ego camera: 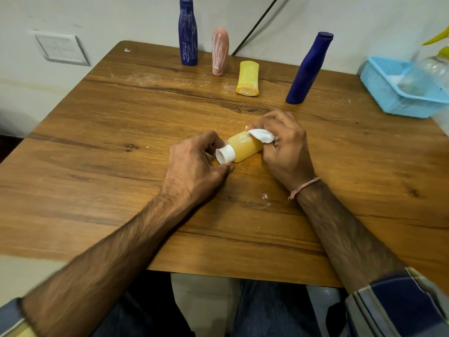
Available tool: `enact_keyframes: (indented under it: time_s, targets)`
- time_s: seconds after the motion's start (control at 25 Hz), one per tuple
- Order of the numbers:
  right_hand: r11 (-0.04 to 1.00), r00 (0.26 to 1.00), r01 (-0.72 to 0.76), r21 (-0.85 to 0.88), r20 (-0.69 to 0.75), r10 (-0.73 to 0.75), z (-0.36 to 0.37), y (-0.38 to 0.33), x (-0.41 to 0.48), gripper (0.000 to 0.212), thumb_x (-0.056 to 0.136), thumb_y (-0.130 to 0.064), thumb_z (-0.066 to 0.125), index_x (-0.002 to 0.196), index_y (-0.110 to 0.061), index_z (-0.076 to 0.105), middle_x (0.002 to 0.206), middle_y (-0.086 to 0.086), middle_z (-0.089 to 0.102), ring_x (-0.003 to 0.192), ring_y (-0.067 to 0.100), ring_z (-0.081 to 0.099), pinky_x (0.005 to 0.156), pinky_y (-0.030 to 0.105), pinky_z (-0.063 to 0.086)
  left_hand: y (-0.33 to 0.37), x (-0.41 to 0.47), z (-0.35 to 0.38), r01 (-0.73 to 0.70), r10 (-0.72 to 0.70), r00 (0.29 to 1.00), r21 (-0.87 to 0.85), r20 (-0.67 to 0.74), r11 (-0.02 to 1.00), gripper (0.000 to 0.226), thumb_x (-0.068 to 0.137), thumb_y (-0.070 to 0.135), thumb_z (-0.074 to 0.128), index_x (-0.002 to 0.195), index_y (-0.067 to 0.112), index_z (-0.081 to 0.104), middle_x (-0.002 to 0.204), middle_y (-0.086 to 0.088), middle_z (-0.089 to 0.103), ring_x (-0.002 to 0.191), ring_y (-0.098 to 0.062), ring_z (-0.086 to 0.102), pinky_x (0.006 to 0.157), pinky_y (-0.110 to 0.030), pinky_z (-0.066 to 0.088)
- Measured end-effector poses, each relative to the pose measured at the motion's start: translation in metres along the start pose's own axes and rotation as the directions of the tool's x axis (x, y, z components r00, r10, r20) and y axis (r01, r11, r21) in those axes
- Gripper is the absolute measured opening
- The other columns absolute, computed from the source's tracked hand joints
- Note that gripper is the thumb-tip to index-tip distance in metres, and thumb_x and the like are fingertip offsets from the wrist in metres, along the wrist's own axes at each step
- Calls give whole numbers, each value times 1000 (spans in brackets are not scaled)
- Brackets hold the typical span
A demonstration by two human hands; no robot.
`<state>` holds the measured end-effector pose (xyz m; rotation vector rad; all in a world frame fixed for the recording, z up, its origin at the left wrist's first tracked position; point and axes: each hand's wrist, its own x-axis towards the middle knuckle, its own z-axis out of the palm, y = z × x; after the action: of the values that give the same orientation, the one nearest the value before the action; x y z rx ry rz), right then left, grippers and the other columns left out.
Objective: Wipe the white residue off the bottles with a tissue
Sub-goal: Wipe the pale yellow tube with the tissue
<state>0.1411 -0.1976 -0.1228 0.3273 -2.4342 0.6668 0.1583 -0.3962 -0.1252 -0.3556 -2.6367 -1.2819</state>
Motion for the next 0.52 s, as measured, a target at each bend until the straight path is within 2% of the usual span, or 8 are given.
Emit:
enact_keyframes:
  time_s: [0.08,0.24,0.36,0.52]
  targets:
    - [998,998,-64,-25,-25,63,2,-4,2,33,84,1,52,103,-15,74,105,5,66,105,24,55,86,52,48,0,0,0,-4,4,1000,-2,-10,1000,35,71,25,91,102,20,73,87,12,66,68,6,53,57,-3,36]
    - [992,992,103,-71,77,-97,2,-15,-3,29,86,-3,57,102,-21,73,106,-2,65,105,22,51,85,40,34,-1,0,0,-7,7,1000,4,-9,1000,35,71,27,91,100,21,73,85,12,64,67,6,53,56,-4,35]
    - [996,1000,-3,-94,7,4,-1,-11,0,36,82,2,54,103,-22,73,107,-3,65,107,22,51,84,39,32,2,-1,-1,-3,3,1000,-4,-12,1000,35,72,26,91,101,21,73,87,13,64,67,6,52,56,-3,36]
    - [989,994,96,-113,54,-90,2,-15,-7,33,87,-3,56,105,-23,75,106,-4,67,106,20,49,84,33,25,2,-2,-2,6,-6,1000,-5,9,1000,34,74,26,90,103,20,72,88,12,64,70,6,53,57,-4,36]
